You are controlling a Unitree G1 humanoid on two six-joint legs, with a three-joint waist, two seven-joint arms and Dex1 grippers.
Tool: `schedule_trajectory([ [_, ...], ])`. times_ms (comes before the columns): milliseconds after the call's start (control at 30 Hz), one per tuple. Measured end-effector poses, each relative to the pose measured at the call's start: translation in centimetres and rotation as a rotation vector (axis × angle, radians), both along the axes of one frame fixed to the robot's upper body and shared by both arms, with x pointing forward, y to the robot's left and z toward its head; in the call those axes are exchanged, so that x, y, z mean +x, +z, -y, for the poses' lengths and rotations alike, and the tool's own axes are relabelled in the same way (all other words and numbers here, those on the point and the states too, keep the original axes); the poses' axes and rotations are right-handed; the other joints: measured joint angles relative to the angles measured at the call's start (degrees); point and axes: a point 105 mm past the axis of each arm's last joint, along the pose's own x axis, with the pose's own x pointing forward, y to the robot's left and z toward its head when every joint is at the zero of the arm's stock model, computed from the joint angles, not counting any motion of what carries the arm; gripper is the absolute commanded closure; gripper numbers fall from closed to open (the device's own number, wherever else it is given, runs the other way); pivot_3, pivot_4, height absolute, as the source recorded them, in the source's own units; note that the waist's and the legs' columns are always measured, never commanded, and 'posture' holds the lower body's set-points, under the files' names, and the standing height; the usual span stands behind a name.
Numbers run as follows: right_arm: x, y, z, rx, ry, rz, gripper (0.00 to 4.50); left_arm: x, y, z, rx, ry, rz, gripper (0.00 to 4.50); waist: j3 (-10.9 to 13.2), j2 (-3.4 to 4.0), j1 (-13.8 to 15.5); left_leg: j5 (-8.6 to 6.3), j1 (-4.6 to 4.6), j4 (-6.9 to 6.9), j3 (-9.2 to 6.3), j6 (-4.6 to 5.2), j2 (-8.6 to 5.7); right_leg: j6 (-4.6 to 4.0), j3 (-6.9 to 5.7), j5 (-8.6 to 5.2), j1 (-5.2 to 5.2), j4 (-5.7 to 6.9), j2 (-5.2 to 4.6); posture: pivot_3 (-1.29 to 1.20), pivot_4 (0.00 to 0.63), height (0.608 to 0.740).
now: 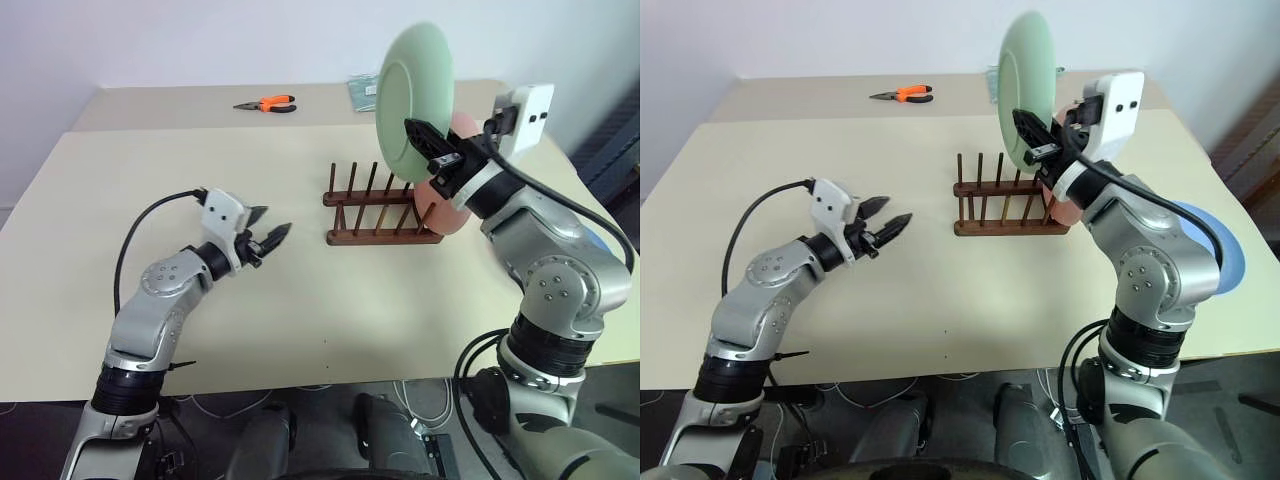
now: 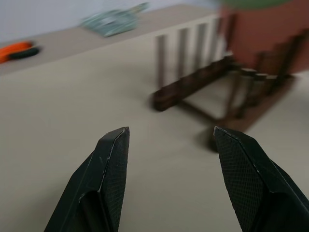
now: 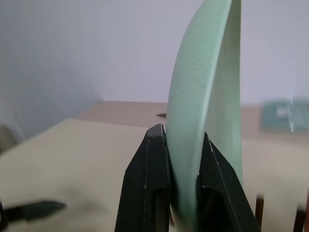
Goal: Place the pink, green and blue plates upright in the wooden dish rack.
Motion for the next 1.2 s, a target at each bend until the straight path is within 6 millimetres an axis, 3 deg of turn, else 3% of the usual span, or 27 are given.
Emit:
schedule_trajectory([
  [133, 0.0, -0.3, 0.0, 0.086, -0.011, -0.072, 4.5, -0.4, -0.6, 0.5, 0.01, -0.038, -0.019, 1.67, 0.0, 0.09, -0.3, 0.01, 0.01, 0.0, 0.02, 0.01, 0.0, 0.05, 0.0, 0.02, 0.0, 0.0, 0.0, 0.0, 0.15, 0.74],
  [400, 0.5, -1.1, 0.2, 0.089, -0.074, -0.16, 4.5, -0.6, -1.1, 1.0, 0.031, -0.066, -0.03, 1.67, 0.0, 0.09, -1.0, 0.01, 0.02, 0.0, 0.02, 0.02, -0.01, 0.09, -0.01, 0.03, 0.02, 0.0, 0.01, 0.0, 0.15, 0.74],
  [567, 1.1, -1.7, -0.2, 0.012, -0.073, -0.178, 2.36, -0.8, -1.3, 1.4, 0.035, -0.091, -0.036, 1.64, 0.0, 0.12, -0.9, 0.01, 0.01, 0.0, 0.02, 0.02, -0.02, 0.11, -0.01, 0.03, 0.03, -0.01, 0.01, 0.0, 0.15, 0.74],
  [633, 1.2, -1.3, -0.3, -0.066, -0.08, -0.138, 1.2, -0.8, -1.3, 1.5, 0.035, -0.092, -0.036, 1.64, 0.0, 0.12, -0.9, 0.01, 0.02, 0.01, 0.03, 0.02, -0.02, 0.13, -0.02, 0.02, 0.06, -0.03, 0.01, 0.0, 0.15, 0.74],
  [667, 1.3, -0.9, -0.2, -0.149, -0.093, -0.097, 0.85, -0.8, -1.3, 1.6, 0.035, -0.095, -0.037, 1.64, 0.0, 0.15, -0.9, 0.01, 0.0, 0.02, 0.04, 0.02, -0.03, 0.15, -0.01, 0.0, 0.06, -0.06, 0.0, 0.0, 0.15, 0.74],
  [800, 0.7, 1.6, 0.5, -0.425, -0.134, 0.149, 0.85, -1.1, -1.7, 1.9, 0.037, -0.103, -0.047, 1.64, 0.0, 0.14, -0.9, -0.01, 0.01, 0.02, 0.07, 0.04, -0.04, 0.48, -0.02, -0.14, 0.11, -0.1, -0.02, 0.0, 0.15, 0.74],
  [867, 0.1, 3.2, 0.9, -0.458, -0.13, 0.261, 0.85, -1.2, -2.0, 2.1, 0.038, -0.108, -0.054, 1.64, 0.0, 0.11, -0.9, -0.01, 0.02, 0.02, 0.07, 0.04, -0.02, 0.53, -0.02, -0.13, 0.14, -0.1, -0.02, 0.0, 0.15, 0.74],
  [900, 0.0, 4.0, 2.0, -0.456, -0.144, 0.286, 0.85, -1.3, -2.1, 2.4, 0.041, -0.118, -0.054, 1.64, 0.0, 0.11, -0.9, -0.01, 0.01, 0.05, 0.07, 0.04, -0.03, 0.53, -0.01, -0.13, 0.15, -0.11, -0.03, 0.0, 0.15, 0.74],
  [933, 0.2, 4.8, 3.8, -0.454, -0.19, 0.292, 0.58, -1.3, -2.1, 2.5, 0.043, -0.126, -0.055, 1.64, 0.0, 0.08, -0.7, -0.01, 0.0, 0.1, 0.04, 0.05, -0.04, 0.5, -0.04, -0.14, 0.22, -0.13, -0.05, 0.0, 0.15, 0.74],
  [1000, 0.1, 6.1, 10.3, -0.478, -0.371, 0.26, 0.07, -1.4, -2.2, 2.7, 0.044, -0.138, -0.055, 1.64, 0.1, 0.04, 0.6, -0.04, -0.05, 0.17, 0.02, 0.1, -0.1, 0.34, -0.07, -0.22, 0.28, -0.23, -0.12, 0.0, 0.15, 0.74],
  [1067, -0.4, 5.6, 15.1, -0.499, -0.51, 0.193, 0.07, -1.3, -2.5, 2.4, 0.052, -0.128, -0.06, 1.64, 0.0, -0.03, 0.7, -0.09, 0.0, 0.16, 0.06, 0.18, -0.09, 0.33, -0.09, -0.23, 0.33, -0.25, -0.16, 0.0, 0.15, 0.74],
  [1133, -0.9, 2.7, 16.9, -0.596, -0.525, 0.092, 0.07, -1.2, -2.5, 3.0, 0.052, -0.147, -0.058, 1.64, 0.0, 0.0, 0.5, -0.1, 0.03, 0.12, 0.14, 0.2, -0.07, 0.37, -0.05, -0.24, 0.31, -0.21, -0.17, 0.0, 0.15, 0.74],
  [1200, -1.8, -3.9, 18.1, -0.725, -0.456, -0.144, 0.07, -1.2, -2.4, 3.3, 0.061, -0.169, -0.049, 1.64, -0.1, -0.14, 0.5, -0.13, 0.07, 0.1, 0.13, 0.23, -0.01, 0.42, -0.08, -0.28, 0.34, -0.2, -0.13, 0.0, 0.15, 0.74],
])
